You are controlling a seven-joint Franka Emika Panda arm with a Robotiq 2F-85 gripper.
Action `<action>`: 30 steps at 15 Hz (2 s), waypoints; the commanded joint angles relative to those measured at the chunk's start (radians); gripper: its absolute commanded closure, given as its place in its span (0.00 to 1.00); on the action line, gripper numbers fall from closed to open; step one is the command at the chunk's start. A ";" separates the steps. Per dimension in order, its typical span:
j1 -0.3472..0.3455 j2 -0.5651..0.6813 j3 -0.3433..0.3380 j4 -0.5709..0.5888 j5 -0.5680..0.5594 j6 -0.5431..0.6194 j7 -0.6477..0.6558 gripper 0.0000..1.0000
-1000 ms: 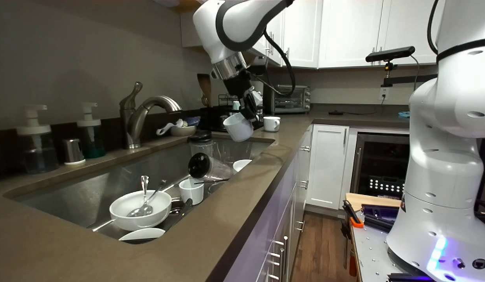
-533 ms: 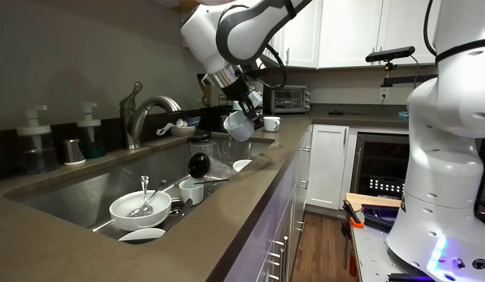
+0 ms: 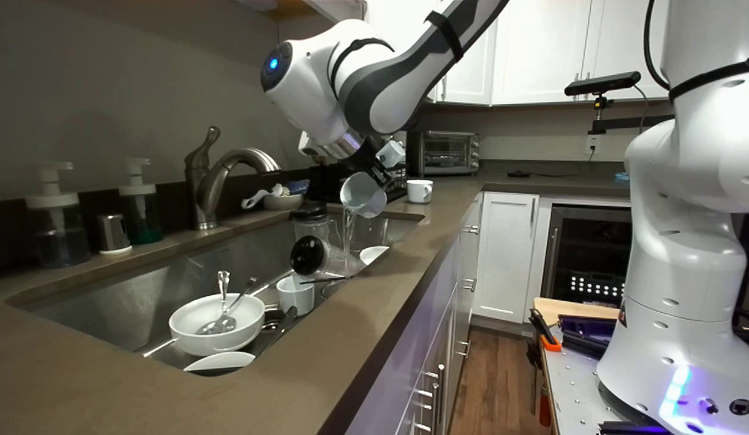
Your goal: Empty a mug into the sink then place it on the left side of the counter
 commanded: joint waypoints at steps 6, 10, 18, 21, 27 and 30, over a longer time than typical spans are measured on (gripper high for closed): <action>0.034 -0.003 0.034 -0.068 -0.354 -0.058 -0.079 0.96; 0.044 -0.008 0.044 -0.114 -0.530 -0.075 -0.079 0.96; 0.037 0.017 0.044 -0.123 -0.600 -0.055 -0.051 0.96; 0.042 0.031 0.045 -0.138 -0.621 -0.079 -0.076 0.96; 0.050 0.070 0.048 -0.162 -0.689 -0.185 -0.088 0.96; 0.052 0.052 0.067 -0.167 -0.593 -0.155 -0.155 0.96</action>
